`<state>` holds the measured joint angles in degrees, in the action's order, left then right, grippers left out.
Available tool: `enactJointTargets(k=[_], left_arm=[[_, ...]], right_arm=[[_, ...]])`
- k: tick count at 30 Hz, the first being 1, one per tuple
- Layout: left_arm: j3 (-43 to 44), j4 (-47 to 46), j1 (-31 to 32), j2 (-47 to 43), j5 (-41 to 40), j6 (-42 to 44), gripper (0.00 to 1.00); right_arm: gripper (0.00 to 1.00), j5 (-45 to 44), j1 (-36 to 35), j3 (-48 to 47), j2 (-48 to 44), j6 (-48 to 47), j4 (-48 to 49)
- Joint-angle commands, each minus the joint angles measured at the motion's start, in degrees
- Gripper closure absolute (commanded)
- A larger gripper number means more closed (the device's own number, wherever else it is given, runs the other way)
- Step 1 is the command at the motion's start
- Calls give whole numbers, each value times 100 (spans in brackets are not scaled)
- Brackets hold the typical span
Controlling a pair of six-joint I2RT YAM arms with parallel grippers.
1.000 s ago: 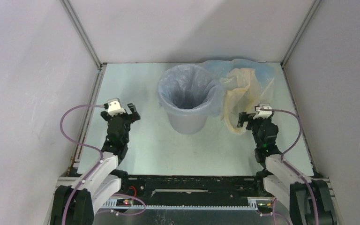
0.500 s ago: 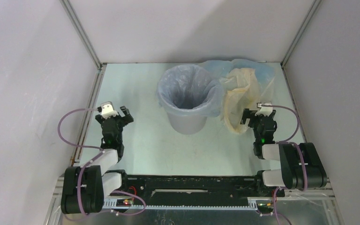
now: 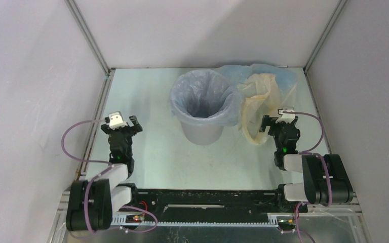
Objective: Put the trash bags into the trash bin
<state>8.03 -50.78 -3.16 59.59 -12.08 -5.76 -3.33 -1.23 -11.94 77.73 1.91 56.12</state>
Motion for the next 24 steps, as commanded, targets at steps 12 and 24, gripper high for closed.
enactJointTargets(k=[12,24], left_arm=[[298,-895,-28,1203,147,419,0],[312,-898,-31,1221,170,431,0]], right_arm=[[0,87,61,-165,-7,-14,94],[0,117,79,-179,-4,-7,67]])
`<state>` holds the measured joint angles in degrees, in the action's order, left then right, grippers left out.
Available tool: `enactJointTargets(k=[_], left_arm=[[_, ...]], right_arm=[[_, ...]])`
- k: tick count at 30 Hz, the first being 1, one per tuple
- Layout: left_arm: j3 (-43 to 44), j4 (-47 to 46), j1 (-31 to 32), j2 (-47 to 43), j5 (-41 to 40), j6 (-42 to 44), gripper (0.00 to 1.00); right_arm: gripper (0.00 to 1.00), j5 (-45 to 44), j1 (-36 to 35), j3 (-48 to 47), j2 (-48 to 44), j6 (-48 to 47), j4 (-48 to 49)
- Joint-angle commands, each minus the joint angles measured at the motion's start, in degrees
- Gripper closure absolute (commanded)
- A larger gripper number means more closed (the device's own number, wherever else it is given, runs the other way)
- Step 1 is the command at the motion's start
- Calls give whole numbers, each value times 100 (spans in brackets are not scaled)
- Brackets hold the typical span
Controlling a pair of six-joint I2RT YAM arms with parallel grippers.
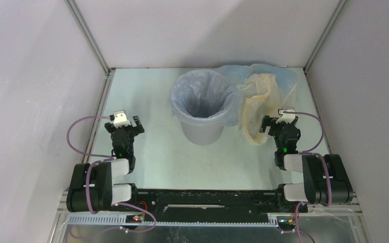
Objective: Put the trash bags into the trash bin
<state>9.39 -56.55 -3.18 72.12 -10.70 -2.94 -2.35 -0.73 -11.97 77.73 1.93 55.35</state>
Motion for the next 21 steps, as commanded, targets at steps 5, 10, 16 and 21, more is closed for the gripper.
enactJointTargets(k=[5,10,16,21], left_arm=[[170,-321,-27,-31,29,153,0],[168,-317,4,-31,-2,179,0],[176,-321,63,-31,-106,206,0],[186,-321,61,-14,-99,189,0]], right_arm=[[0,16,29,-174,-4,-9,150],[0,22,25,-174,-3,-4,151],[0,23,29,-174,-4,-9,150],[0,25,30,-174,-4,-4,146]])
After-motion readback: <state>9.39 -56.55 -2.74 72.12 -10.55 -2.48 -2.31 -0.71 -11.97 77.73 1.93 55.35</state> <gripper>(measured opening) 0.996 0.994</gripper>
